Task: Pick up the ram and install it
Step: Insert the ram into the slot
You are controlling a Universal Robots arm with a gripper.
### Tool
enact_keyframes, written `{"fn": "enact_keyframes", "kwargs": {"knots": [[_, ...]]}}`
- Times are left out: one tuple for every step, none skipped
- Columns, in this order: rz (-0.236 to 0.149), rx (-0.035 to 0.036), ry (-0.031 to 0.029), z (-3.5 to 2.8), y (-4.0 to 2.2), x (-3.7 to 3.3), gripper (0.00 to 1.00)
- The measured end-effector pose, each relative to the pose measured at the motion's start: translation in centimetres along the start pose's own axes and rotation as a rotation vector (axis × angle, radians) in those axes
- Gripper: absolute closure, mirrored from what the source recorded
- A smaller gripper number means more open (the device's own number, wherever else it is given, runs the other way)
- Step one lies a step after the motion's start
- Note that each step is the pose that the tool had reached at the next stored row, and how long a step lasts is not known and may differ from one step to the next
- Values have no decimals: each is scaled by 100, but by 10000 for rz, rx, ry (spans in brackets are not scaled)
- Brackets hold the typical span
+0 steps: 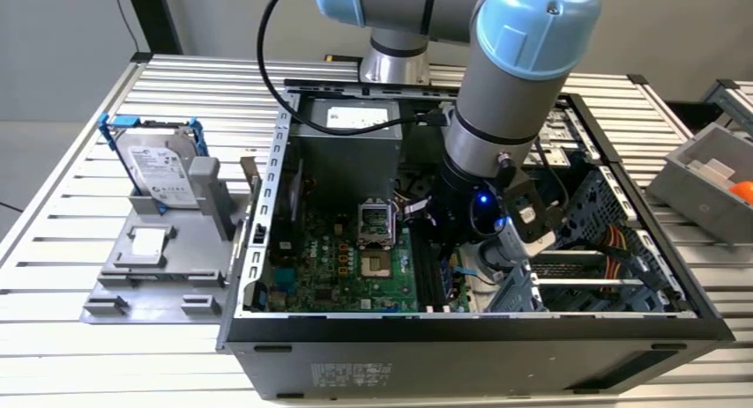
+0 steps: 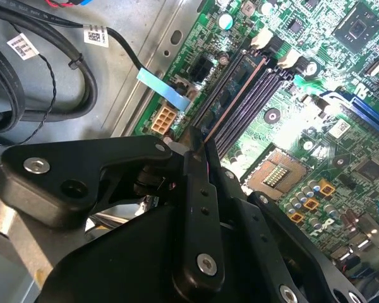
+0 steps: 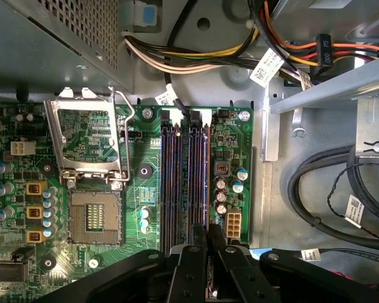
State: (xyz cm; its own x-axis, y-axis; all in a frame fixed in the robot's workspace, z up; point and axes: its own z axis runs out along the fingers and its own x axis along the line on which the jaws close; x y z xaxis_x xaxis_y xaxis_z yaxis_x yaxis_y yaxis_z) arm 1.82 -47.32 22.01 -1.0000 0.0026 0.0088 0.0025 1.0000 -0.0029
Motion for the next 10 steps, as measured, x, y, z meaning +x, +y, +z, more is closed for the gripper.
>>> {"fn": "enact_keyframes", "kwargs": {"knots": [[0,0,0,0,0,1,100],[0,1,0,0,0,1,100],[-1,4,1,-2,1,2,100],[0,5,0,-3,1,3,100],[1,5,0,-3,1,3,100],[6,6,0,-3,1,4,100],[15,8,0,-4,1,5,100],[26,7,0,-4,1,6,100],[43,7,0,-4,1,6,100],[60,7,0,-3,1,8,100]]}}
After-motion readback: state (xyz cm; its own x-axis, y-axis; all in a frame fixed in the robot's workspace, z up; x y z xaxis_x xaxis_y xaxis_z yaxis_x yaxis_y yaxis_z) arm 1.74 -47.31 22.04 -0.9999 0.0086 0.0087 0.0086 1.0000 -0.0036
